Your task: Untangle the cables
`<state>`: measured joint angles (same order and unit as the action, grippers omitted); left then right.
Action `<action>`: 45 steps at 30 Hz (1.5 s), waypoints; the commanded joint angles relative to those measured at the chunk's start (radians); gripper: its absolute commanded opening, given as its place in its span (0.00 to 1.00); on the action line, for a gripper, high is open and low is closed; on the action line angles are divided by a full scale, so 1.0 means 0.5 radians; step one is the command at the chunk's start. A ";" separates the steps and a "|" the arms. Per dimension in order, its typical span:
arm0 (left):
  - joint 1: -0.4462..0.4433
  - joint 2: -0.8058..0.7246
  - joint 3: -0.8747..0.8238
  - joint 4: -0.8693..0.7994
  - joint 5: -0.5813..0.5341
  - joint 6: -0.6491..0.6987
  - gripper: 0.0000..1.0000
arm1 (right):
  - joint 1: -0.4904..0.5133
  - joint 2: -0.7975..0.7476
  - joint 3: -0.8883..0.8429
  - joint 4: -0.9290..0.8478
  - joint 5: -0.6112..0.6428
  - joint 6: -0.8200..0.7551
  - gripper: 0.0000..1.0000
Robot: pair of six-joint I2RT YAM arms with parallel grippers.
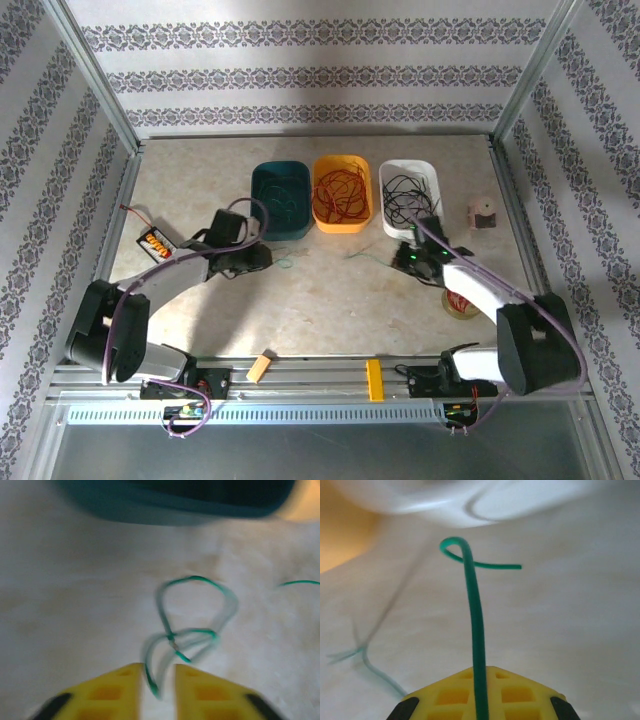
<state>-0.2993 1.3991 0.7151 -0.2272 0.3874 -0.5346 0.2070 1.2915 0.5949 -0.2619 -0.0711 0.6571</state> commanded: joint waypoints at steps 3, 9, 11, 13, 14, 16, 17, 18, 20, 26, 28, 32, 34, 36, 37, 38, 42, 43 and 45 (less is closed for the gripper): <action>0.052 -0.015 -0.111 -0.011 -0.017 -0.039 0.42 | -0.211 -0.295 -0.177 -0.283 0.185 0.101 0.00; 0.052 0.055 -0.090 0.106 0.100 -0.037 0.19 | -0.004 -0.609 -0.064 -0.259 0.147 0.023 0.00; 0.049 0.047 -0.090 0.114 0.057 -0.038 0.19 | 0.197 -0.721 0.038 -0.253 0.217 -0.005 0.00; 0.052 0.013 -0.108 0.144 0.026 -0.053 0.20 | 0.382 -0.739 0.173 -0.248 0.296 -0.026 0.00; 0.050 -0.024 -0.124 0.178 0.005 -0.062 0.23 | 0.472 -0.706 0.264 -0.244 0.334 -0.042 0.00; 0.051 -0.134 -0.176 0.240 -0.103 -0.111 0.34 | 0.599 -0.562 0.457 -0.222 0.354 -0.091 0.00; 0.051 -0.215 -0.210 0.261 -0.205 -0.144 0.40 | 0.647 -0.444 0.575 -0.212 0.347 -0.114 0.00; 0.052 -0.299 -0.238 0.262 -0.324 -0.182 0.45 | 0.676 -0.330 0.682 -0.213 0.344 -0.123 0.00; 0.050 -0.503 -0.278 0.162 -0.729 -0.317 0.46 | 0.715 -0.018 0.948 -0.217 0.282 -0.157 0.00; 0.062 -0.895 -0.253 -0.274 -1.414 -0.533 0.52 | 0.724 1.043 1.975 -0.559 -0.244 -0.402 0.00; 0.075 -0.926 -0.221 -0.367 -1.454 -0.519 0.53 | 0.726 1.327 2.304 -0.703 -0.454 -0.521 0.00; 0.097 -0.942 -0.220 -0.426 -1.451 -0.481 0.53 | 0.726 1.762 2.857 -1.030 -0.499 -0.734 0.01; 0.104 -0.939 -0.227 -0.426 -1.440 -0.482 0.53 | 0.724 1.910 3.061 -1.162 -0.447 -0.801 0.01; 0.108 -0.922 -0.229 -0.405 -1.412 -0.464 0.53 | 0.723 2.020 3.248 -1.281 -0.358 -0.852 0.05; 0.110 -0.912 -0.225 -0.405 -1.408 -0.462 0.53 | 0.727 2.075 3.349 -1.346 -0.314 -0.881 0.13; 0.109 -0.897 -0.219 -0.400 -1.402 -0.456 0.53 | 0.730 2.123 3.439 -1.408 -0.257 -0.904 0.26; 0.108 -0.847 -0.206 -0.355 -1.352 -0.394 0.54 | 0.740 2.124 3.547 -1.452 -0.072 -0.948 0.53; 0.110 -0.824 -0.199 -0.338 -1.328 -0.365 0.55 | 0.740 2.078 3.525 -1.424 -0.033 -0.949 0.55; 0.110 -0.774 -0.188 -0.292 -1.255 -0.293 0.58 | 0.745 1.948 3.429 -1.324 0.036 -0.963 0.58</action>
<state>-0.2584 0.9909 0.5919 -0.3893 -0.2771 -0.7372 0.5663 2.3524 2.3226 -0.9131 -0.1410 0.2123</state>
